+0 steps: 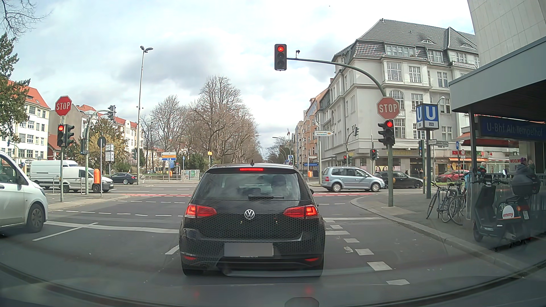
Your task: Follow the waypoints while adhering to traffic rules and regulations
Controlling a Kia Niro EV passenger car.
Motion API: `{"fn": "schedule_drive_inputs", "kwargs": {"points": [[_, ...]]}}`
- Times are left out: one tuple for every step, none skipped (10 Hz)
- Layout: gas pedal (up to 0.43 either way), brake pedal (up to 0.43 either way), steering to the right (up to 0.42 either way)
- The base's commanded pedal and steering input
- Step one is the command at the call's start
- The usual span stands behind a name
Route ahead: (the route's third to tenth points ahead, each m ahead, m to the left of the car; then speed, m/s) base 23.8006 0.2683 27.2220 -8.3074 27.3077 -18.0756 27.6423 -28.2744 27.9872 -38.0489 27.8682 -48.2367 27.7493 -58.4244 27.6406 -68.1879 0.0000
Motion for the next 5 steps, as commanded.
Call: {"fn": "schedule_drive_inputs", "kwargs": {"points": [[0.000, 0.396, -0.062], [0.000, 0.396, -0.062], [0.000, 0.396, -0.062], [0.000, 0.396, -0.062], [0.000, 0.396, -0.062]]}}
